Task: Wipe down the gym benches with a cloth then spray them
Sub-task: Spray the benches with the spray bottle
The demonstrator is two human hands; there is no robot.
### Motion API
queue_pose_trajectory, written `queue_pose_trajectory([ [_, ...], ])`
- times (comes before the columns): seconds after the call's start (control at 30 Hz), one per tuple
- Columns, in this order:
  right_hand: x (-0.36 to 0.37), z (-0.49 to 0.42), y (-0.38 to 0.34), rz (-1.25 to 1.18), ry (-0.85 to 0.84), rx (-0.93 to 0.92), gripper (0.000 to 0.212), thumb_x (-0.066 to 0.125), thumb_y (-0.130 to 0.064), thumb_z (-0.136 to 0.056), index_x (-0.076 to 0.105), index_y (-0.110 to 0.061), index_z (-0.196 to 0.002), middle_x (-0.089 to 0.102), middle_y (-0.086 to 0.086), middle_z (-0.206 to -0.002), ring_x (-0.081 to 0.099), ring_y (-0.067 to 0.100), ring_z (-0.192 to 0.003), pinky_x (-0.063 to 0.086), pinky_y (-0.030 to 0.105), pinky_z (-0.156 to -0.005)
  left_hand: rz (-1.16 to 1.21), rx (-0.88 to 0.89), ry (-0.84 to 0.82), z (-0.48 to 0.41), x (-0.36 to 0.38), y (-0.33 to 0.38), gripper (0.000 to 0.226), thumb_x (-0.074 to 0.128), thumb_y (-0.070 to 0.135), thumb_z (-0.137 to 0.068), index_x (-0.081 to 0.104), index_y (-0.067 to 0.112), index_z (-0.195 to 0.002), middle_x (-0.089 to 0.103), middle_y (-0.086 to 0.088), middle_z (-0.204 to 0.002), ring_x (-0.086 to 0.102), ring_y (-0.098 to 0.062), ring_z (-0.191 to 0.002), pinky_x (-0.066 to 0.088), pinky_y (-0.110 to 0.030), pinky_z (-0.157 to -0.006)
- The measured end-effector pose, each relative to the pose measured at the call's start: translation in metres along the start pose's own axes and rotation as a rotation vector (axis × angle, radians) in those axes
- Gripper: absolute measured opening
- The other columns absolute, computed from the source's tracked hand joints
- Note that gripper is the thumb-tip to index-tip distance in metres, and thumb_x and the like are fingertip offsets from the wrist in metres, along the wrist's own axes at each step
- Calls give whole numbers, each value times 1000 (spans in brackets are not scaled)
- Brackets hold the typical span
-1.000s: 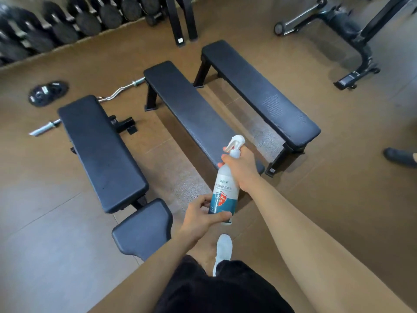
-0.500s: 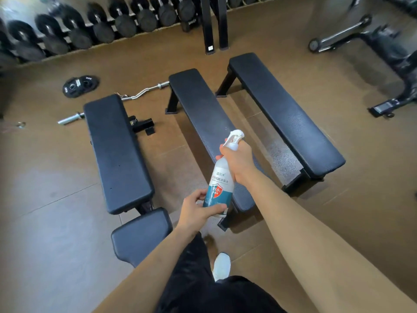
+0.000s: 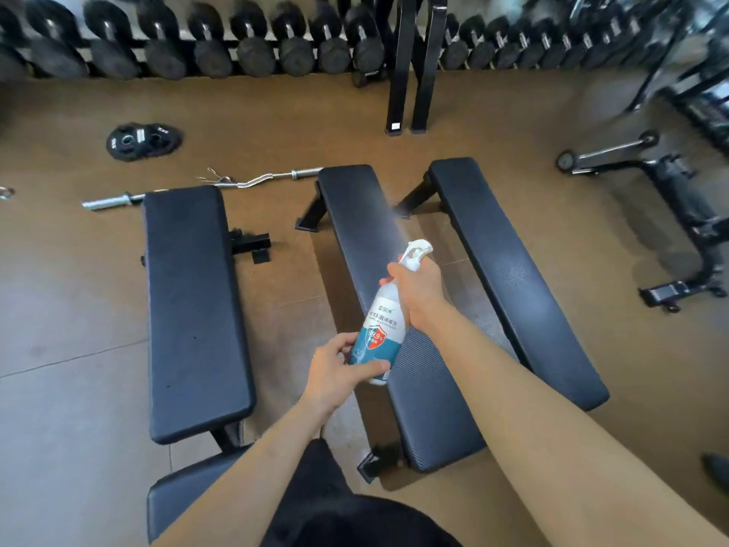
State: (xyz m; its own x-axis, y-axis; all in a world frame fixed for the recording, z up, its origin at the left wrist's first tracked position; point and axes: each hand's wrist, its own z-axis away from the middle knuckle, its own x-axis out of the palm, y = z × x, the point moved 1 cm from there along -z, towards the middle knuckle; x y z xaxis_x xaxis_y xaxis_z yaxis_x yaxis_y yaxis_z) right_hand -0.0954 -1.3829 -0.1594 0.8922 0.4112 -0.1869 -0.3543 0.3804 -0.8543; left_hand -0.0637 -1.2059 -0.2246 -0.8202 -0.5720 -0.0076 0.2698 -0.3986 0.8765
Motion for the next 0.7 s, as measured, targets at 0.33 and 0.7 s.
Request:
queue_pose_trajectory([
  [0.33, 84, -99, -84, 83, -28, -59, 21, 70, -15, -94, 59, -15, -112, 69, 7, -98, 74, 19, -74, 58, 28, -61, 39, 33, 39, -113, -55, 65, 53, 93, 32, -71, 67, 23, -116, 72, 4, -112, 71, -13, -103, 63, -32, -86],
  [0.7, 89, -149, -148, -32, -58, -113, 14, 65, -4, -95, 55, -9, -103, 65, 11, -91, 72, 15, -56, 59, 28, -55, 22, 84, 70, -171, -56, 124, 67, 94, 42, -61, 67, 21, -119, 71, 1, -114, 71, -17, -106, 63, -37, -89],
])
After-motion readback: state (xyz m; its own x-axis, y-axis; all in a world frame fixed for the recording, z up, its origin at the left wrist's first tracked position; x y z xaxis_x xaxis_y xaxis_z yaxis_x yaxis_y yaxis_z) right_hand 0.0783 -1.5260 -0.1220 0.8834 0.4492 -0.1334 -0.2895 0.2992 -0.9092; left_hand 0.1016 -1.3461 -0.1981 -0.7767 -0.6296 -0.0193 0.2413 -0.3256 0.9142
